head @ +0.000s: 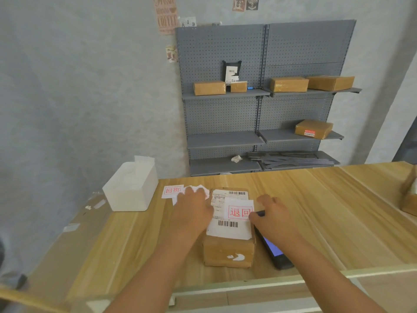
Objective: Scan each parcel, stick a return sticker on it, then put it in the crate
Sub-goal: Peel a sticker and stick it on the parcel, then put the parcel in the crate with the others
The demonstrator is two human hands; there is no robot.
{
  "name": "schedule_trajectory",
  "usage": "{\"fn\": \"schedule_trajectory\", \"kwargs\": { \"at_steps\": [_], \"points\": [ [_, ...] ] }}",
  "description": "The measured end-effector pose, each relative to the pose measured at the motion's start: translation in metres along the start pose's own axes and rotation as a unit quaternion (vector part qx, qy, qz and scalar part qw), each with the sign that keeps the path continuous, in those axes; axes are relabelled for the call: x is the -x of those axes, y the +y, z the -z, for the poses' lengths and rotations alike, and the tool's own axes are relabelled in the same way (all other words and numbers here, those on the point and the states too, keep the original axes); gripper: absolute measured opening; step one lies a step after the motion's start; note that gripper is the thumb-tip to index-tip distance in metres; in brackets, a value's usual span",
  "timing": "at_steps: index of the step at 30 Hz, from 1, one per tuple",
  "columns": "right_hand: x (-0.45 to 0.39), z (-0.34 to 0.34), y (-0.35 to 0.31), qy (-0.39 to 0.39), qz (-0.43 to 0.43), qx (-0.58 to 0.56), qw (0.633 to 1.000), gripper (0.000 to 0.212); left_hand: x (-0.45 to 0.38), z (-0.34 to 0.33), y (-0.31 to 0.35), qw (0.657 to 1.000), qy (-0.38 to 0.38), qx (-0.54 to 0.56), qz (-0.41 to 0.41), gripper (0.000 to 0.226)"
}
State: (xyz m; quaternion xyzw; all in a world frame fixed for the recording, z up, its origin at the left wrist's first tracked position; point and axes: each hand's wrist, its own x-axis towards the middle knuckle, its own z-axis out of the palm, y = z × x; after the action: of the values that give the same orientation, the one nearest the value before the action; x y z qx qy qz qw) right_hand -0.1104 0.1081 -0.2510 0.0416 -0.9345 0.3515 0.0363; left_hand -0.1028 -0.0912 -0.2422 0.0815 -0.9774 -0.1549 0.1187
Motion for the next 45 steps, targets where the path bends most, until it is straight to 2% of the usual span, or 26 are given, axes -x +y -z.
{"fn": "schedule_trajectory", "kwargs": {
  "at_steps": [1, 3, 4, 6, 11, 16, 19, 21, 26, 30, 38, 41, 45],
  "points": [
    [0.002, 0.001, 0.001, -0.033, -0.033, -0.049, 0.998, 0.057, 0.001, 0.002, -0.008, 0.998, -0.026, 0.042, 0.037, 0.029],
    [0.008, -0.003, -0.002, -0.117, -0.086, -0.157, 0.977, 0.073, 0.007, 0.002, -0.014, 0.980, -0.125, 0.129, 0.087, 0.021],
    [0.012, -0.005, -0.005, -0.142, -0.094, -0.192, 0.967, 0.074, 0.011, 0.002, -0.014, 0.967, -0.167, 0.164, 0.102, 0.020],
    [0.018, -0.011, -0.008, -0.147, -0.078, -0.211, 0.963, 0.073, 0.021, 0.003, -0.014, 0.944, -0.194, 0.236, 0.126, 0.015],
    [0.034, -0.027, -0.033, -0.125, -0.014, -0.235, 0.964, 0.064, 0.046, 0.021, -0.032, 0.928, -0.131, 0.319, 0.141, 0.013],
    [0.051, -0.051, -0.088, -0.118, 0.058, -0.222, 0.966, 0.044, 0.068, 0.060, -0.078, 0.927, -0.059, 0.327, 0.174, 0.015],
    [0.063, -0.075, -0.132, -0.133, 0.078, -0.229, 0.961, 0.048, 0.083, 0.088, -0.120, 0.921, -0.022, 0.337, 0.194, 0.019],
    [0.072, -0.097, -0.166, -0.151, 0.084, -0.234, 0.957, 0.051, 0.096, 0.109, -0.155, 0.918, 0.003, 0.340, 0.205, 0.020],
    [0.107, -0.172, -0.265, -0.223, 0.106, -0.256, 0.935, 0.042, 0.140, 0.167, -0.263, 0.922, 0.063, 0.304, 0.231, 0.020],
    [0.147, -0.239, -0.352, -0.288, 0.139, -0.283, 0.904, 0.038, 0.187, 0.213, -0.357, 0.916, 0.097, 0.271, 0.280, 0.032],
    [0.218, -0.352, -0.498, -0.387, 0.210, -0.287, 0.851, 0.041, 0.268, 0.291, -0.509, 0.876, 0.167, 0.247, 0.379, 0.028],
    [0.231, -0.395, -0.547, -0.412, 0.229, -0.271, 0.839, 0.041, 0.283, 0.315, -0.556, 0.856, 0.193, 0.242, 0.414, 0.035],
    [0.236, -0.454, -0.611, -0.423, 0.267, -0.251, 0.829, 0.055, 0.284, 0.340, -0.623, 0.839, 0.234, 0.235, 0.431, 0.039]
  ]
}}
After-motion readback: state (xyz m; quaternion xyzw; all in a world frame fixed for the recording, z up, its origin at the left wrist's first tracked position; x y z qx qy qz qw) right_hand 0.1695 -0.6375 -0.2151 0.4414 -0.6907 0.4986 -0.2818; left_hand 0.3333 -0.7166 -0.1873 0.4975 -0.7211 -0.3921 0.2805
